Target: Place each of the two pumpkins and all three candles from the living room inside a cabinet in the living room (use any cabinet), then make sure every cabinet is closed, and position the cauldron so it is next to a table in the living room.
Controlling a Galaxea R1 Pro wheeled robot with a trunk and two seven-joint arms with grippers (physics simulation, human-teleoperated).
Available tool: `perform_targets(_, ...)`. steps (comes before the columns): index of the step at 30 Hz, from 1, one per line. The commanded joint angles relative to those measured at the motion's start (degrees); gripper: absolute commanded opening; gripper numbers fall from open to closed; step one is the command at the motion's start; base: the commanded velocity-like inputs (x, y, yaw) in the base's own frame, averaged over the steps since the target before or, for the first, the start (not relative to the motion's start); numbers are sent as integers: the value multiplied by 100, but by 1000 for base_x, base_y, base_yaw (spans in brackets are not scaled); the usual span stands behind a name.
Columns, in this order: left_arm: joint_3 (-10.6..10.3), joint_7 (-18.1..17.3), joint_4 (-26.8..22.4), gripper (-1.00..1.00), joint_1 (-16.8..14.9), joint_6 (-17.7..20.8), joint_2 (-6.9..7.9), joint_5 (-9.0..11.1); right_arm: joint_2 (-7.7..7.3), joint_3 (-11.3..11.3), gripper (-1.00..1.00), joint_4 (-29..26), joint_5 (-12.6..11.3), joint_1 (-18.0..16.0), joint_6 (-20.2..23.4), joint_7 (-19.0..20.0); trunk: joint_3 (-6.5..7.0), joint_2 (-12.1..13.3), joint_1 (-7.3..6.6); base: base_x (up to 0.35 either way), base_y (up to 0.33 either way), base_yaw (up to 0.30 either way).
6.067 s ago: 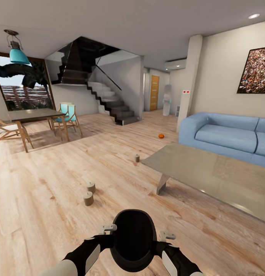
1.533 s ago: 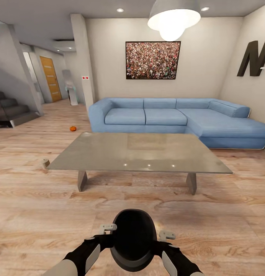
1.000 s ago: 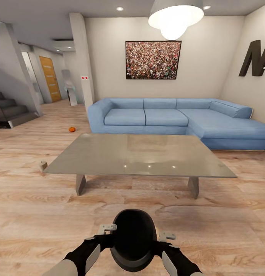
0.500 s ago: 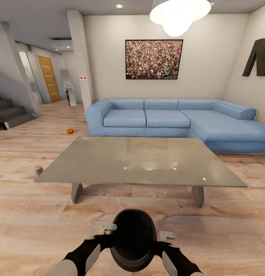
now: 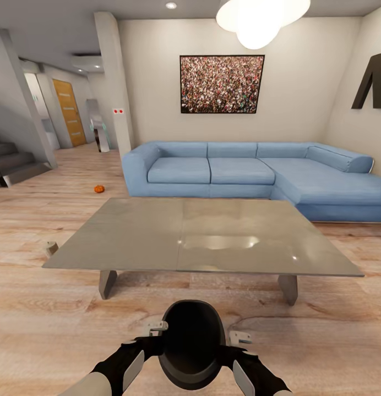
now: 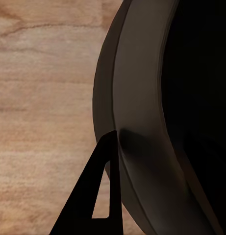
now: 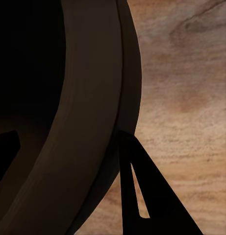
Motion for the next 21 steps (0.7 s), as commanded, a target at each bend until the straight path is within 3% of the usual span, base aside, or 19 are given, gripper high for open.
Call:
perform_targets(1,-109,5,-20,-100,0,27,2,88,63,14,-100,-15,-149,-2,25,75,-10,-3,-2,7,0,0)
perform_targets(12,-109,5,-27,-100,0,18,-3,88,63,13,-100,-14,-145,0,21,73,-33,-3,-2,1,0,0)
perform_targets(21,-109,4,-26,-100,0,-21,-4,88,63,13,-100,-14,-144,-2,20,74,-195,-364,196,0,0,0)
